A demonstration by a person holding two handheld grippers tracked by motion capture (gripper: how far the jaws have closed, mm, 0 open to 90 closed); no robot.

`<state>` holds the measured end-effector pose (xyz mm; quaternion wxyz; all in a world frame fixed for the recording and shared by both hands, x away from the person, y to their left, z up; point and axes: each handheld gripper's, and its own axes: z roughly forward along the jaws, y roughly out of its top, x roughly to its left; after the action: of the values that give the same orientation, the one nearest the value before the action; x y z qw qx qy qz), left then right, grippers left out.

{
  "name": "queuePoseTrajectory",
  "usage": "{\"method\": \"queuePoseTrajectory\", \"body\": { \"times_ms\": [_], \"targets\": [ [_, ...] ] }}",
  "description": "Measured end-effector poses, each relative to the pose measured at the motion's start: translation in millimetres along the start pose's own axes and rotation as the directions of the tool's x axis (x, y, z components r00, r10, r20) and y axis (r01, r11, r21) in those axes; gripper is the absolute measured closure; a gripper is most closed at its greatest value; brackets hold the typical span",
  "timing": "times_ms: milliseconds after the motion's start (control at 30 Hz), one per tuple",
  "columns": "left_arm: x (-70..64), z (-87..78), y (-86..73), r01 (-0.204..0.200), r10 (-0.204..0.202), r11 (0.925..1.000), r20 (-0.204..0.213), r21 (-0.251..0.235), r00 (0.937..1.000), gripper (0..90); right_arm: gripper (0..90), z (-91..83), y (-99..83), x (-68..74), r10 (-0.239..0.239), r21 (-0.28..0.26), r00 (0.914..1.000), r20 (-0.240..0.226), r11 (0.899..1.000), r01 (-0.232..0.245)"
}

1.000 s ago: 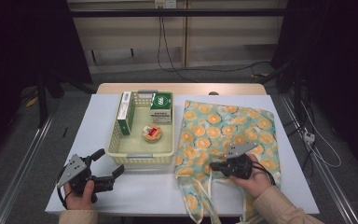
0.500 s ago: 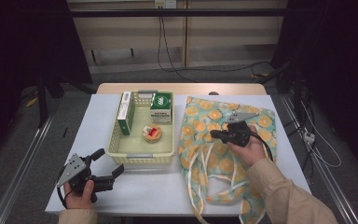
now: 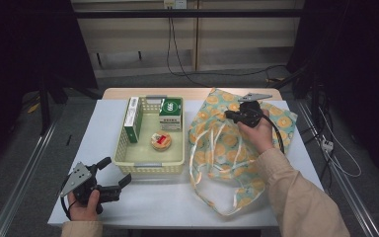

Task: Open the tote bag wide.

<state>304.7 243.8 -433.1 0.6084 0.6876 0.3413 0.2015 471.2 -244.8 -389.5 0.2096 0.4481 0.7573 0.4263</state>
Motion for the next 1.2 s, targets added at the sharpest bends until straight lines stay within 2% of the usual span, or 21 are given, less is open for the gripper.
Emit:
{"method": "queuePoseTrajectory", "body": {
  "times_ms": [33, 133, 200, 333, 500, 533, 600, 700, 867, 1033, 1200],
  "targets": [
    [-0.3, 0.0, 0.1, 0.002, -0.002, 1.0, 0.0, -0.002, 1.0, 2.5, 90.0, 1.2, -1.3, -3.4, 0.007, 0.0, 0.9998, 0.017, 1.0, -0.007],
    [-0.8, 0.3, 0.3, 0.0, 0.0, 1.0, 0.001, 0.0, 1.0, 2.5, 90.0, 4.2, -6.6, -12.4, 0.033, 0.012, 0.999, 0.03, 0.999, -0.033],
    [-0.9, 0.7, 0.0, -0.001, 0.001, 1.0, 0.001, 0.001, 1.0, 2.5, 90.0, 4.2, -9.7, -15.4, 0.057, 0.002, 0.9984, 0.009, 0.998, -0.057],
    [-1.1, 1.7, -0.4, 0.003, -0.003, 1.0, 0.001, 0.001, 1.0, 2.6, 90.0, 3.6, -12.4, -13.3, 0.059, 0.008, 0.9976, -0.036, 0.998, -0.058],
    [-2.0, 2.1, -0.1, 0.002, -0.003, 1.0, 0.005, 0.004, 1.0, 2.6, 89.0, 3.2, -15.2, -5.7, 0.032, 0.013, 0.9985, -0.044, 0.999, -0.031],
    [-2.1, 2.2, -0.2, 0.001, -0.001, 1.0, 0.006, 0.004, 1.0, 2.6, 86.8, 3.2, -17.1, -3.5, 0.03, 0.008, 0.9979, -0.057, 1.0, -0.03],
    [-2.3, 2.4, -0.7, 0.003, -0.003, 1.0, 0.009, 0.004, 1.0, 2.6, 74.4, 3.0, -20.3, -0.3, 0.036, 0.003, 0.9966, -0.074, 0.999, -0.035],
    [-2.3, 1.9, -0.8, 0.003, -0.003, 1.0, 0.009, 0.004, 1.0, 2.6, 57.9, 0.0, -25.1, 6.8, 0.005, 0.022, 0.9965, -0.083, 1.0, -0.003],
    [-2.7, 1.8, -0.5, 0.006, -0.006, 1.0, 0.007, 0.003, 1.0, 2.6, 43.0, -13.1, -31.2, 22.3, -0.042, 0.036, 0.9935, -0.106, 0.998, 0.046],
    [-3.9, 2.3, 0.0, 0.002, -0.002, 1.0, 0.007, 0.004, 1.0, 2.6, 33.8, -27.6, -35.6, 41.2, -0.12, 0.052, 0.9834, -0.136, 0.99, 0.128],
    [-4.5, 3.0, -0.5, 0.002, -0.002, 1.0, 0.011, 0.007, 0.9999, 2.6, 32.1, -40.8, -41.3, 59.8, -0.146, 0.048, 0.972, -0.184, 0.986, 0.157]
  ]
}}
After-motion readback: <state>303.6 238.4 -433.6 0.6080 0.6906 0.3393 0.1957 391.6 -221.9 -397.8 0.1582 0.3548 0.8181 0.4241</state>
